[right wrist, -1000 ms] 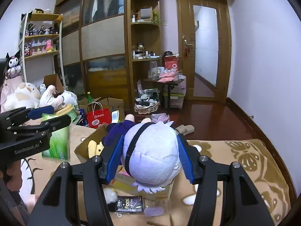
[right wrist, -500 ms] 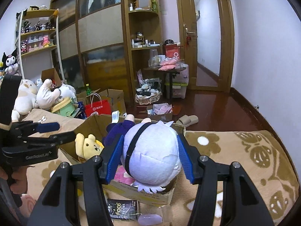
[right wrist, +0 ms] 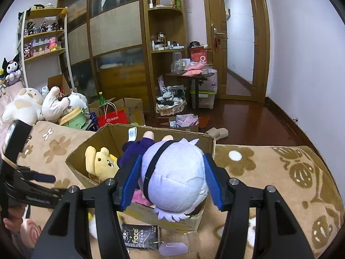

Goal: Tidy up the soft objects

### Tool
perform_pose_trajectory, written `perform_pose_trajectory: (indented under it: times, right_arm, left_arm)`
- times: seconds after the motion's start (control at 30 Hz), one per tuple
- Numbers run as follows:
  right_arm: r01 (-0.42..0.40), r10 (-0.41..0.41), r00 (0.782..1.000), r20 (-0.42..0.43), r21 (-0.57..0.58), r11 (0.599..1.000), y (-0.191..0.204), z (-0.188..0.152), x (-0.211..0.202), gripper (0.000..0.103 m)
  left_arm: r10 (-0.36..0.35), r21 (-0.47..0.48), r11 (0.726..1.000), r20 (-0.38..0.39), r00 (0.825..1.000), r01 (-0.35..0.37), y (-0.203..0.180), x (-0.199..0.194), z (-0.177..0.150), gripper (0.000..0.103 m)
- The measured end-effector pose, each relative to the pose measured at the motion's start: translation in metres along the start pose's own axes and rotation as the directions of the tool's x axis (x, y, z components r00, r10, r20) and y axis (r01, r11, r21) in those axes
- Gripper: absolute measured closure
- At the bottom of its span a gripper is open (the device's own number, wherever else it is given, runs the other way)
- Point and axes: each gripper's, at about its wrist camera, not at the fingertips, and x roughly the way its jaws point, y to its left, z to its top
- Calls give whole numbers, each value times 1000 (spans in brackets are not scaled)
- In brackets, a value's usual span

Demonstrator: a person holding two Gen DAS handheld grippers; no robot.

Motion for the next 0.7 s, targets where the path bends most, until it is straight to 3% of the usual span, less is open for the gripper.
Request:
perform_pose_trajectory:
  times: [0.3,0.4,0.57,0.7]
  right_arm:
    - [0,0,1000,-2,-10,1000,2,-3,-1,42]
    - [-1,1,1000,-2,-7,1000,3,-3,-1,42]
    - [1,-1,1000,-2,7,1000,0,-4,-2,42]
    - [3,-3,1000,1,13,1000,-3,-3,-2,42]
  left_arm:
    - [40,3,999,-166,985,-40,-1,44,-18,26]
    - [47,10,999,-203,978,-46,-2,56,-22,46]
    - [65,44,997,-153,986,-59,-9,50,-28,51]
    - [72,59,996,-47,996,-69,-15,20,-33,51]
